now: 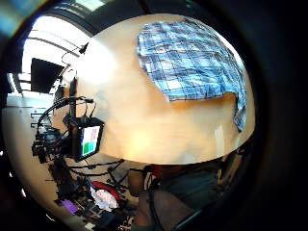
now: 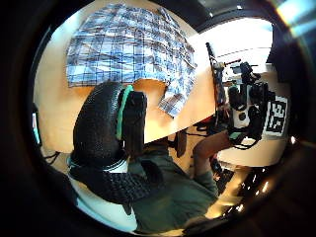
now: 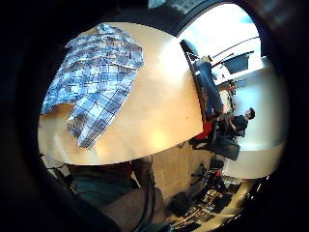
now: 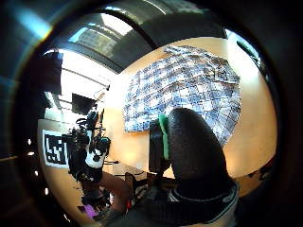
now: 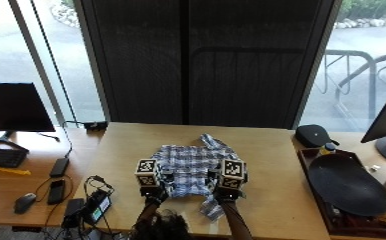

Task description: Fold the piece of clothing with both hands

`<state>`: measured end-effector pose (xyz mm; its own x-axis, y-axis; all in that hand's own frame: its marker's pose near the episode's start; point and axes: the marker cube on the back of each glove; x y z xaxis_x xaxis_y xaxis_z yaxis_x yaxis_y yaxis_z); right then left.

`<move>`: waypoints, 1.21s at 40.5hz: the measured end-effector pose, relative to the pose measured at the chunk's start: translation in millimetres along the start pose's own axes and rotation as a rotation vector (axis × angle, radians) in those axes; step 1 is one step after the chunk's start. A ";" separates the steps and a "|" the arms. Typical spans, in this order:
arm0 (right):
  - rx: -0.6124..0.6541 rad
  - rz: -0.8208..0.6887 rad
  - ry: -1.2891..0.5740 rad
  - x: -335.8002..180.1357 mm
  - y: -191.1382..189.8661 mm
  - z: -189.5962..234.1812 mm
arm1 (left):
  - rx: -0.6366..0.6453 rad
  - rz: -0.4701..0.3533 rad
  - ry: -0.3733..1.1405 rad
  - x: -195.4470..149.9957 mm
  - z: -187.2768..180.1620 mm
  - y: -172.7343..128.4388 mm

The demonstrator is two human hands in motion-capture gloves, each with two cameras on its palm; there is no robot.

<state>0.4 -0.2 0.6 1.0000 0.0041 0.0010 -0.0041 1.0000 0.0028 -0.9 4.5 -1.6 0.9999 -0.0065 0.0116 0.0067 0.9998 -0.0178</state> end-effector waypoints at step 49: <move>-0.263 -0.182 -0.064 41.5 -21.9 103.2 | -0.211 -0.005 -0.116 -19.4 94.8 -20.9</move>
<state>41.9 -22.3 103.8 0.9822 -0.1665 0.0872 0.1834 0.9509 -0.2495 -21.6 -14.6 93.4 0.9919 0.0025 0.1270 0.0265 0.9738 -0.2258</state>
